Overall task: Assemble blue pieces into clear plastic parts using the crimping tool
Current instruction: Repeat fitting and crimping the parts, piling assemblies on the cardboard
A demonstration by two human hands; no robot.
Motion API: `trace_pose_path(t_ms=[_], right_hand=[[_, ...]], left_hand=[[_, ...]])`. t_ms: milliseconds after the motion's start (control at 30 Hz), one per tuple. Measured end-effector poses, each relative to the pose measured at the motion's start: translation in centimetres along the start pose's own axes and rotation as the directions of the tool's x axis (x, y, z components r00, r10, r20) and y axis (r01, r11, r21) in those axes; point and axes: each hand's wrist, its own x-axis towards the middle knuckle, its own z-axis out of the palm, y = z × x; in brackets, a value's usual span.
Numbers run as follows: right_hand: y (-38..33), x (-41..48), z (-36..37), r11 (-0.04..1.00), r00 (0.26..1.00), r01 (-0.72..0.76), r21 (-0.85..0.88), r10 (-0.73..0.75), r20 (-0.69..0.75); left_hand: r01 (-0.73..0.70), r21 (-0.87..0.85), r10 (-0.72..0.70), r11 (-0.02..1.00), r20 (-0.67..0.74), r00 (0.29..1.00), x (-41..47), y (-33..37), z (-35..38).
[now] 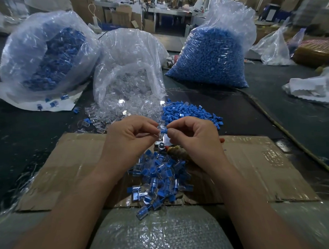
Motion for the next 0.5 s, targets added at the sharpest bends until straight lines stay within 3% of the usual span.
trace_pose_path(t_ms=[267, 500], right_hand=[[-0.15, -0.18, -0.08, 0.999, 0.999, -0.040, 0.037, 0.040, 0.001], [-0.16, -0.39, 0.31, 0.987, 0.994, -0.108, 0.118, 0.105, 0.033]], left_hand=[[-0.302, 0.244, 0.295, 0.921, 0.065, 0.953, -0.30, -0.04, -0.08], [-0.341, 0.259, 0.323, 0.904, 0.113, 0.940, -0.28, -0.36, -0.10]])
